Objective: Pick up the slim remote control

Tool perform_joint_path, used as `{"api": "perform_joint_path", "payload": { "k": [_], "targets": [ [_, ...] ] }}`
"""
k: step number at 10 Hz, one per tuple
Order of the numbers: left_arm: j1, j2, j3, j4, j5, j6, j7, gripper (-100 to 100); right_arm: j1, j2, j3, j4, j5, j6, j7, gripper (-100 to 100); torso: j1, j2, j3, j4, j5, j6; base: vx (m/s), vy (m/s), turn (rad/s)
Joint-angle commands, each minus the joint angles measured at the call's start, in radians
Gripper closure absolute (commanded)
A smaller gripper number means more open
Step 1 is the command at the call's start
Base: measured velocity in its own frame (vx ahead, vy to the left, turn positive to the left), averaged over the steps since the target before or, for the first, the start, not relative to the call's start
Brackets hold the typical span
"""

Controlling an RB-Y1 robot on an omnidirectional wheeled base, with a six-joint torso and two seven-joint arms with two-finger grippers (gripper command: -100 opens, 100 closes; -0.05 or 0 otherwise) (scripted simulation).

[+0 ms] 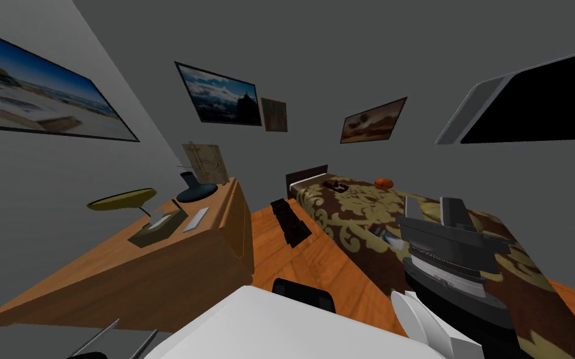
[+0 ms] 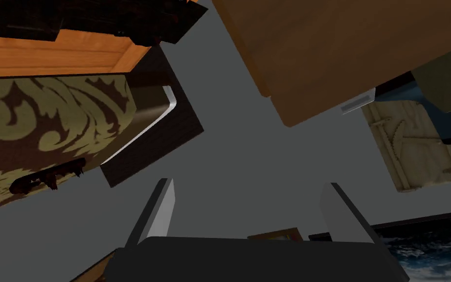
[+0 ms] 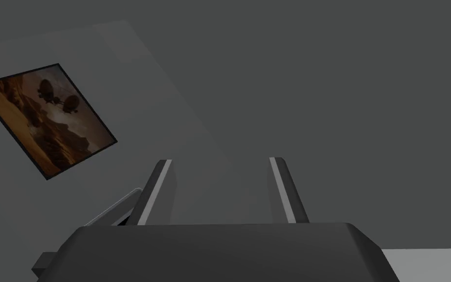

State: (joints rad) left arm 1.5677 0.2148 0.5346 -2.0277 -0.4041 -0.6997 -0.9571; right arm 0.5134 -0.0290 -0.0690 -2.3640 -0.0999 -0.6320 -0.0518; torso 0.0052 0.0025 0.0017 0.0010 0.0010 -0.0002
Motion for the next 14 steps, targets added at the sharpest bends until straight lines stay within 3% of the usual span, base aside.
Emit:
{"api": "perform_joint_path", "payload": {
  "k": [1,2,3,4,5,6,7,8,9,10,11,12,13,14],
  "targets": [
    [0.050,0.010,0.012,-0.003,-0.019,-0.006,-0.038,-100,0.000,0.000,0.000,0.000,0.000,0.000,0.000,0,0.000,0.000,0.000,0.000,0.000,0.000,0.005,0.010,-0.198],
    [0.077,0.035,0.038,0.008,-0.059,-0.021,-0.074,-100,0.000,0.000,0.000,0.000,0.000,0.000,0.000,0,0.000,0.000,0.000,0.000,0.000,-0.001,0.011,0.011,-0.351],
    [0.105,0.035,0.038,0.008,-0.059,-0.021,-0.089,-100,0.000,0.000,0.000,0.000,0.000,0.000,0.000,0,0.001,-0.001,0.000,0.000,0.000,0.000,0.009,0.021,-0.177],
    [0.135,0.062,0.063,0.018,-0.099,-0.036,-0.122,-100,0.000,0.000,0.000,0.000,0.000,0.000,0.000,0,0.001,-0.001,-0.001,0.000,0.000,-0.001,0.017,0.022,-0.346],
    [0.158,0.062,0.063,0.018,-0.099,-0.036,-0.139,-100,0.000,0.000,0.000,0.000,0.000,0.000,0.000,0,0.002,-0.001,-0.001,0.000,0.000,0.000,0.015,0.029,-0.172],
    [0.189,0.090,0.088,0.028,-0.141,-0.050,-0.174,-100,0.000,0.000,0.000,0.000,0.000,0.000,0.000,0,0.002,-0.002,-0.001,0.000,0.000,-0.001,0.019,0.034,-0.305],
    [0.209,0.090,0.088,0.028,-0.141,-0.050,-0.188,-100,0.000,0.000,0.000,0.000,0.000,0.000,0.000,0,0.002,-0.002,-0.001,0.000,0.001,0.000,0.014,0.036,-0.193],
    [0.244,0.121,0.111,0.037,-0.182,-0.065,-0.222,-100,0.000,0.000,0.000,0.000,0.000,0.000,0.000,0,0.002,-0.002,-0.001,0.000,0.001,-0.001,0.023,0.040,-0.304],
    [0.257,0.121,0.111,0.037,-0.182,-0.065,-0.236,-100,0.000,0.000,0.000,0.000,0.000,0.000,0.000,0,0.003,-0.002,-0.001,0.000,0.001,0.000,0.017,0.047,-0.185],
    [0.296,0.153,0.132,0.046,-0.224,-0.078,-0.270,-100,0.000,0.000,0.000,0.000,0.000,0.000,0.000,0,0.003,-0.002,-0.001,0.000,0.001,-0.001,0.020,0.054,-0.316],
    [0.302,0.153,0.132,0.046,-0.224,-0.078,-0.283,-100,0.000,0.000,0.000,0.000,0.000,0.000,0.000,0,0.004,-0.002,-0.001,-0.001,0.001,0.000,0.022,0.063,-0.200],
    [0.344,0.186,0.152,0.054,-0.265,-0.091,-0.316,-100,0.000,0.000,0.000,0.000,0.000,0.000,0.000,0,0.004,-0.003,-0.001,0.000,0.001,-0.001,0.027,0.093,-0.314],
    [0.344,0.186,0.152,0.054,-0.265,-0.091,-0.328,-100,0.000,0.000,0.000,0.000,0.000,0.000,0.000,0,0.006,-0.003,-0.002,-0.001,0.002,0.000,0.022,0.085,-0.156],
    [0.383,0.219,0.171,0.061,-0.305,-0.103,-0.364,-100,0.000,0.000,0.000,0.000,0.000,0.000,0.000,0,0.006,-0.003,-0.002,0.000,0.002,-0.001,0.026,0.099,-0.271]
  ]
}}
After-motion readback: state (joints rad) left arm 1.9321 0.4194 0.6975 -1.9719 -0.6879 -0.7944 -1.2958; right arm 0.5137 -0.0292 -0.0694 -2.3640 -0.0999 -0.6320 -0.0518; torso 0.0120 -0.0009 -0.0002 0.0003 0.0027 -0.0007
